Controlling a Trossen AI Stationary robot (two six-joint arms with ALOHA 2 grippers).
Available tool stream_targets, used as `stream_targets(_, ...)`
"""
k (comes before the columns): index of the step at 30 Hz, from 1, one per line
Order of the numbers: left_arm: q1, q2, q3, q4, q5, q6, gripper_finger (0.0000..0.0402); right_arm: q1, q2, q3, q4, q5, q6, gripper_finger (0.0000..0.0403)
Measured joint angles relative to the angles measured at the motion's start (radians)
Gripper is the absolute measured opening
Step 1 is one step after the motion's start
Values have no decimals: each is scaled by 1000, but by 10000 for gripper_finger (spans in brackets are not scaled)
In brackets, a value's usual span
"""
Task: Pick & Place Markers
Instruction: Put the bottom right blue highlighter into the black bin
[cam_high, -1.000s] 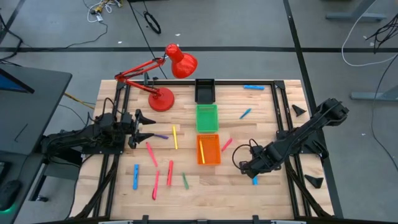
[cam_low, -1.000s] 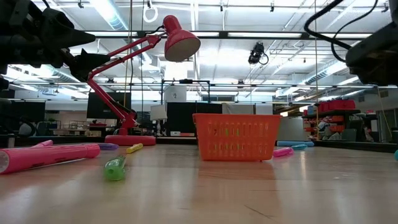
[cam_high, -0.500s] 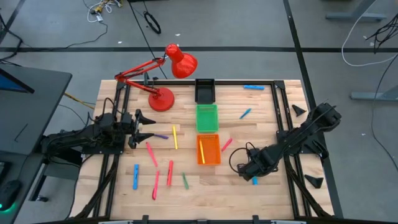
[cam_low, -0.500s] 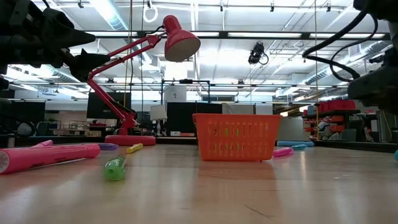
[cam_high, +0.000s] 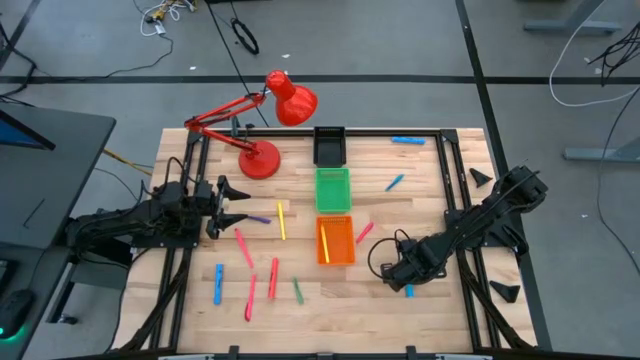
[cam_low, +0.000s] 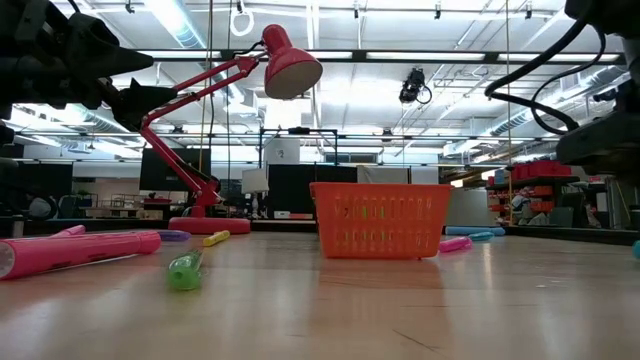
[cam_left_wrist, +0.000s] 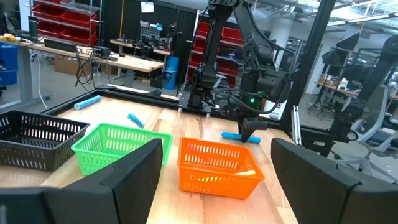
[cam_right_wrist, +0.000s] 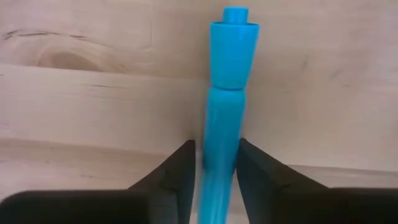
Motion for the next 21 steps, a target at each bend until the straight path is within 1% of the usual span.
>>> stream_targets(4,0,0,0,0,0,0,307,0,0,0,-2,6,0,84)
stream_targets(8,0,0,0,0,0,0,307,1,0,0,-4,23,0,68)
stream_targets(16,0,0,0,0,0,0,307,1,1,0,-5,28,-2,70)
stream_targets(21,0,0,0,0,0,0,307,0,-29,-1,-12,37,-26,70)
